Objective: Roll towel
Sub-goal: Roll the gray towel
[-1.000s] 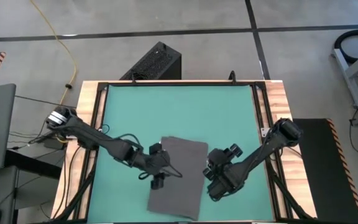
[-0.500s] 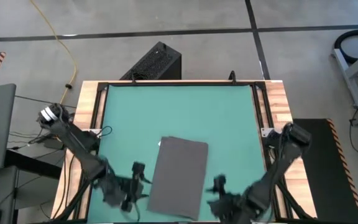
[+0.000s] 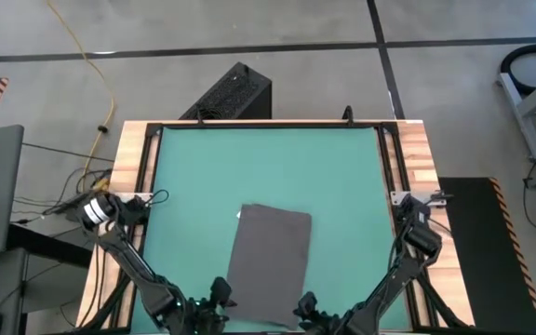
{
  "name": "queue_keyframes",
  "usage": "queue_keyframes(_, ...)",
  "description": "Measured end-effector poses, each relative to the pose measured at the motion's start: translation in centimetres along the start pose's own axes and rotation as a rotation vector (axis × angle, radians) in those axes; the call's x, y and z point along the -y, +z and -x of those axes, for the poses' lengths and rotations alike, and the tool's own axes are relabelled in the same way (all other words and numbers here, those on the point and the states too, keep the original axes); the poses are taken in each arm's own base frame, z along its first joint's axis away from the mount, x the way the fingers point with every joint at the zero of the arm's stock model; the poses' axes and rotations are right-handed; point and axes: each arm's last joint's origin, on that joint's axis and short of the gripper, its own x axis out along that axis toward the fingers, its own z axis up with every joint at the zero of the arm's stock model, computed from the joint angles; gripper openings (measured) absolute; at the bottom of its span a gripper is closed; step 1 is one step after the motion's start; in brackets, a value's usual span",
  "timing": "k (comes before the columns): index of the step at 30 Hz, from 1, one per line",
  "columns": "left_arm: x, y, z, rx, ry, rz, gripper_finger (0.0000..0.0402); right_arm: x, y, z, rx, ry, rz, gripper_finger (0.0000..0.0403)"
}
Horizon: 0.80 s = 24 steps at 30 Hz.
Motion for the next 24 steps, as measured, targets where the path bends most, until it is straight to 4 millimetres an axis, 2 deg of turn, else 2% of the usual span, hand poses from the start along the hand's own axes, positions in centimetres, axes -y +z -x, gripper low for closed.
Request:
queue_keyframes(4, -0.1, 0.2, -0.3, -0.009, 0.045, 0.001, 0.0216, -0.4, 0.5, -0.3, 0.017, -0.046, 0.026, 0.0244)
queue_keyframes(11, -0.9, 0.1, -0.8, -0.036, 0.028, 0.037, 0.0216, -0.2, 0.4, -0.6, -0.012, 0.002, -0.014, 0.0244)
queue_keyframes(14, -0.9, -0.1, -0.7, -0.053, 0.046, -0.005, 0.0216, -0.4, 0.3, -0.7, -0.014, 0.000, 0.019, 0.0244)
queue_keyframes(19, -1.1, -0.4, -0.9, -0.094, -0.011, 0.034, 0.0216, -0.8, 0.0, -1.1, -0.035, 0.046, 0.036, 0.0244)
queue_keyframes(24, -1.1, -0.5, -0.9, -0.103, 0.006, 0.010, 0.0216, -0.6, -0.2, -1.5, -0.024, 0.007, 0.095, 0.0244)
